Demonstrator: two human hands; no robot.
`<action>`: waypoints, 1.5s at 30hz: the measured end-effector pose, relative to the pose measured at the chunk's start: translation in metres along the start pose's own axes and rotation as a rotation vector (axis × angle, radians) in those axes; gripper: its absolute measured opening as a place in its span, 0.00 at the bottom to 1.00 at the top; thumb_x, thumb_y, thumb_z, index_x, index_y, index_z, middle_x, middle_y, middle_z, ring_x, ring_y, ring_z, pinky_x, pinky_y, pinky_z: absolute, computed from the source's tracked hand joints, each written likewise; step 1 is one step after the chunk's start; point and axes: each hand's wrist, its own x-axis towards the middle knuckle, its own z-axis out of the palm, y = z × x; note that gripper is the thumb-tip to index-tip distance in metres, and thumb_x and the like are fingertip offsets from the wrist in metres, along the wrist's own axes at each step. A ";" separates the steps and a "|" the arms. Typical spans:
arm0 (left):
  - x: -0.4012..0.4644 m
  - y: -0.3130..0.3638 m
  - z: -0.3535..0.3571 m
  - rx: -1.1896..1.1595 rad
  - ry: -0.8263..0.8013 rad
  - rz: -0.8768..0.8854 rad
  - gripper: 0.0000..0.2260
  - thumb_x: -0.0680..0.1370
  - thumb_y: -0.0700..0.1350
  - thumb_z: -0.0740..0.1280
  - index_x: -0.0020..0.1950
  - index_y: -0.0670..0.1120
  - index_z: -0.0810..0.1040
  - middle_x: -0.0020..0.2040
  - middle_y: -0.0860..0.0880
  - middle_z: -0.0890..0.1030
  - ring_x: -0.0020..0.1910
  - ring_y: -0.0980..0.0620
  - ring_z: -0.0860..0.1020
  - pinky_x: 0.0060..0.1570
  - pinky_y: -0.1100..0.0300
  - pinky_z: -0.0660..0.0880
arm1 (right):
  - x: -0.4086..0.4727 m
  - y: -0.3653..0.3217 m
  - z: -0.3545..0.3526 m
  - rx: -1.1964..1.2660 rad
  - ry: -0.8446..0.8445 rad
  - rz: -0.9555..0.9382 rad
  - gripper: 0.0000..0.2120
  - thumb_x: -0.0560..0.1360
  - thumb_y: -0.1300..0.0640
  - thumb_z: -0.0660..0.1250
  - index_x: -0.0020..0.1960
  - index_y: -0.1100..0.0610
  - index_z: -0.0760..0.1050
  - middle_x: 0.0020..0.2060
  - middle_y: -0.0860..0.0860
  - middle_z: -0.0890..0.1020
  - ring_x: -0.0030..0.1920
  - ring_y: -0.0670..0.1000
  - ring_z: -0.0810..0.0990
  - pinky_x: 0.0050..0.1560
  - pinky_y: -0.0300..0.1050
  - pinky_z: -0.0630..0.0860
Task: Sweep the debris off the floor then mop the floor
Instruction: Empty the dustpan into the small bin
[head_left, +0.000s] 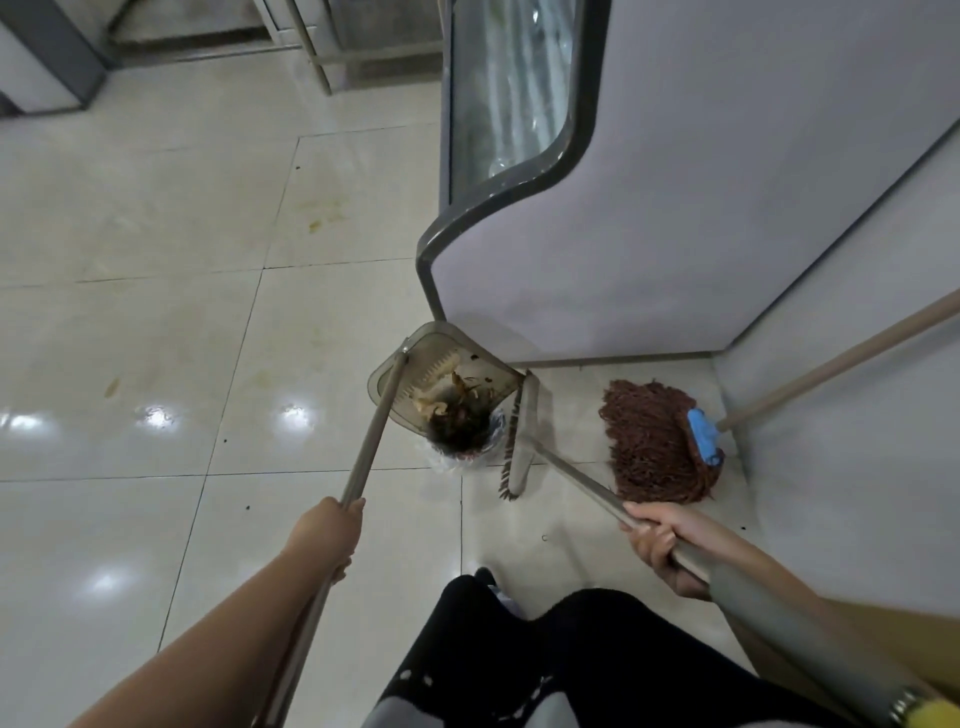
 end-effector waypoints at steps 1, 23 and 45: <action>-0.003 -0.005 -0.001 0.007 0.005 -0.002 0.15 0.81 0.50 0.55 0.43 0.39 0.66 0.33 0.43 0.71 0.23 0.48 0.70 0.20 0.64 0.66 | 0.000 -0.001 -0.002 0.005 -0.002 0.009 0.17 0.80 0.53 0.57 0.37 0.63 0.67 0.18 0.54 0.68 0.11 0.46 0.66 0.10 0.31 0.61; -0.019 -0.049 0.012 0.083 0.057 -0.048 0.15 0.80 0.54 0.55 0.41 0.44 0.66 0.34 0.44 0.74 0.25 0.48 0.73 0.19 0.65 0.67 | 0.005 0.006 0.000 -0.056 0.041 0.027 0.17 0.80 0.52 0.57 0.38 0.62 0.66 0.17 0.52 0.67 0.11 0.44 0.65 0.09 0.33 0.61; -0.023 -0.078 0.023 0.150 0.050 -0.079 0.16 0.81 0.53 0.53 0.48 0.39 0.69 0.35 0.43 0.73 0.28 0.45 0.73 0.20 0.61 0.69 | 0.010 0.007 0.019 -0.093 0.072 0.001 0.16 0.80 0.53 0.57 0.38 0.62 0.67 0.17 0.52 0.68 0.11 0.43 0.65 0.10 0.32 0.62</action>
